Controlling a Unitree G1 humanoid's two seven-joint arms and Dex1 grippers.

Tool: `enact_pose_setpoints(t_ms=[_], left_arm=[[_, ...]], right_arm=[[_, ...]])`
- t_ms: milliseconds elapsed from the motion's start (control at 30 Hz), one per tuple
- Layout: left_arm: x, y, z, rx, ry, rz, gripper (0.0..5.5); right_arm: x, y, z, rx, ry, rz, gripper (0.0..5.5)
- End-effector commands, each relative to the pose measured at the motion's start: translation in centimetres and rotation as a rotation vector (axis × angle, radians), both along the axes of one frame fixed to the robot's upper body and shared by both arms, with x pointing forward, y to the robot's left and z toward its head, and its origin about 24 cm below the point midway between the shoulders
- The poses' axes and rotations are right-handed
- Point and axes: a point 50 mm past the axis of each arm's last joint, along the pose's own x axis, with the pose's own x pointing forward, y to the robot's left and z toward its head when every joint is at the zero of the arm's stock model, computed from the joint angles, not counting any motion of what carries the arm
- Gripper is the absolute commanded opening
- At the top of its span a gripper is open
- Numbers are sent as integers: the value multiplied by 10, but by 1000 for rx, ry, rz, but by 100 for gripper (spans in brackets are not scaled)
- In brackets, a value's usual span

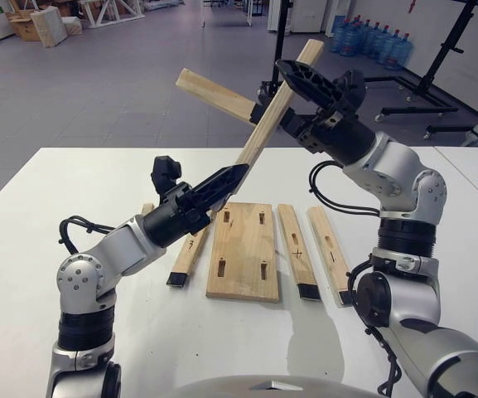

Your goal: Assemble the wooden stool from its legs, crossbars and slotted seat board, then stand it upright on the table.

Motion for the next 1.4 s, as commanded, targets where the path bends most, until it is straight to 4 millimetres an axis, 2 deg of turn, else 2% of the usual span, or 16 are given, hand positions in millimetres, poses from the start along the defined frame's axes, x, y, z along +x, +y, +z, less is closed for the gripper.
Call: enact_pose_setpoints(t_ms=[33,167,467,833,1133,1167,1300,1400], left_arm=[[-5,-2,0,8,-14,-14,203],[-5,-2,0,8,-12,-16,203],[-4,-1,-1,12,-13,-5,203],[-6,-3,-2,23,-12,-8,203],[-6,-5,-2,53,-27,0,203],[-5,-6,-4,75,-23,12,240],[1,-5,-6,71,11,62,295],[14,3,-11,110,50,179,334]], right_arm=[[0,1,3,5,0,-21,411],[1,1,4,9,4,-35,411],[-5,-1,-10,-9,33,-58,411],[-4,-1,-9,-1,42,-82,224],[-10,-7,-10,-65,-12,-140,210],[-11,-8,-11,-82,-28,-150,208],[-12,-10,-16,-132,-70,-203,207],[-13,-17,-17,-163,-139,-277,207]])
